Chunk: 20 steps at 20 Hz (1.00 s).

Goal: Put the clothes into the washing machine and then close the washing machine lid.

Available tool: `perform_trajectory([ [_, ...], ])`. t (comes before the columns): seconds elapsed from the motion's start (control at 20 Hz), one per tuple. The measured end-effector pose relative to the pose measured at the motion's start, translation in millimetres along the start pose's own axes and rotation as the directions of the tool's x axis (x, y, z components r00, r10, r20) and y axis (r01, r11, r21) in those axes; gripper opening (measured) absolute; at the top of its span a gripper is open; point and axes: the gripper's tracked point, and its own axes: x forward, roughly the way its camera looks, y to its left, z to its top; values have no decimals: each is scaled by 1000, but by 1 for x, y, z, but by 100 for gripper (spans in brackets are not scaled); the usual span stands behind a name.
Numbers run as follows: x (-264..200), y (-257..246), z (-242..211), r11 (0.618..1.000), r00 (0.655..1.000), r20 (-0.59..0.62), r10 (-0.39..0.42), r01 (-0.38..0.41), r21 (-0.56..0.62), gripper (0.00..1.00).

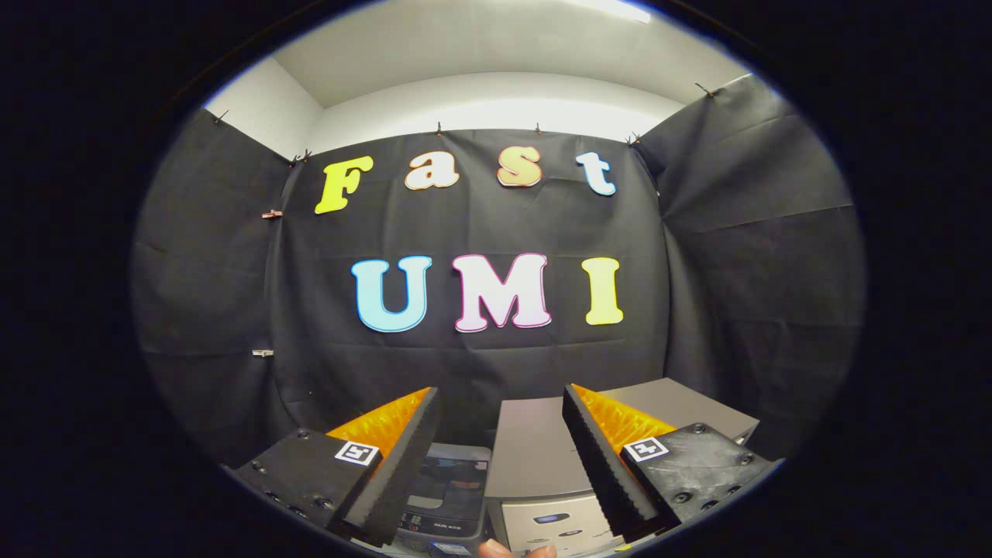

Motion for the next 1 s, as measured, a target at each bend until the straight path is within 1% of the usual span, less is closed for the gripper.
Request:
perform_trajectory([
  [0.25, -30, -25, 1, 998, 999, 20, -32, 33, -45, 99],
  [0.45, -45, -39, -13, 996, 996, 24, -85, 85, -32, 99],
  [0.6, -52, -36, -27, 997, 997, 10, -79, 79, -10, 99],
  [0.7, -55, -31, -33, 998, 998, 0, -59, 59, -32, 99],
  [1.0, -55, -39, -53, 995, 997, -37, -72, 70, -70, 99],
])
